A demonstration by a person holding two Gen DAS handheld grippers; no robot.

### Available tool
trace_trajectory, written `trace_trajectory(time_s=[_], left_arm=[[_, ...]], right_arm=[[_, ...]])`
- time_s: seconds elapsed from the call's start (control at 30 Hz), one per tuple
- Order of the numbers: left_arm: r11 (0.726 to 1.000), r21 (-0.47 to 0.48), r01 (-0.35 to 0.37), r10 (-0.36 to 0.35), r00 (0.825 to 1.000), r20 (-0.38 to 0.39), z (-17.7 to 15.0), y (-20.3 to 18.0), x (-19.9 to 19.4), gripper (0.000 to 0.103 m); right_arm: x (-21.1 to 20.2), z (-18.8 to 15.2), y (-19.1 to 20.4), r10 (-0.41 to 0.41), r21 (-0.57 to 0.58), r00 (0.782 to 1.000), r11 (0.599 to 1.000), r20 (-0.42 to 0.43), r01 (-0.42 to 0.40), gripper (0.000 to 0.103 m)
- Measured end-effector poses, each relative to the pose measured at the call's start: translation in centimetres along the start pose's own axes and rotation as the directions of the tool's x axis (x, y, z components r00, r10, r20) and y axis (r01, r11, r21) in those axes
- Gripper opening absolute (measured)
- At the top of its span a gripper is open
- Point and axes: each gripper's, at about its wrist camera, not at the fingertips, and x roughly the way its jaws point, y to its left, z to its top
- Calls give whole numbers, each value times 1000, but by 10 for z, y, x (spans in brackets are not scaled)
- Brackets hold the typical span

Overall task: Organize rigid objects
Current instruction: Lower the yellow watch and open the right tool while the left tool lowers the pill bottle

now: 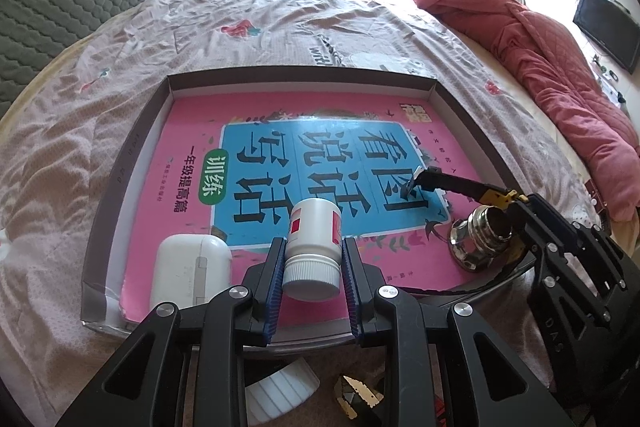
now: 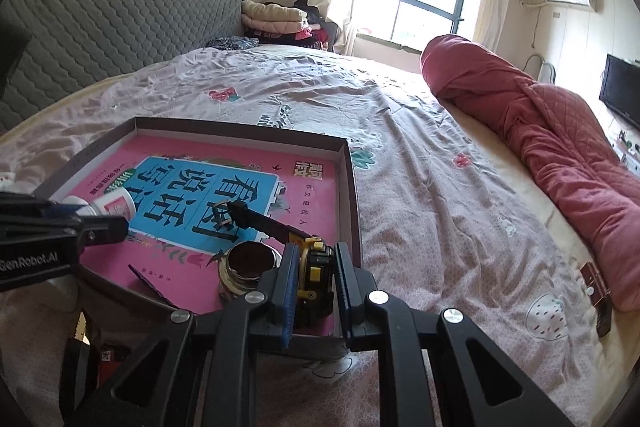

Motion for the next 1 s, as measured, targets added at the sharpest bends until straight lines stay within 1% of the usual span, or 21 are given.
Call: trace_trajectory(time_s=[0.2, 0.47, 1.0], left_arm=[[1000, -4, -1, 1, 1000, -12, -1, 0, 7, 27], [1000, -11, -4, 4, 1000, -10, -2, -1, 7, 27], [999, -24, -44, 44, 999, -20, -6, 9, 2, 28]], right_arm=[[0, -1, -4, 21, 25, 1000, 999, 4, -21, 18], [-1, 0, -8, 40, 52, 999, 998, 10, -41, 18], [-2, -1, -15, 67, 96, 998, 993, 11, -68, 18]])
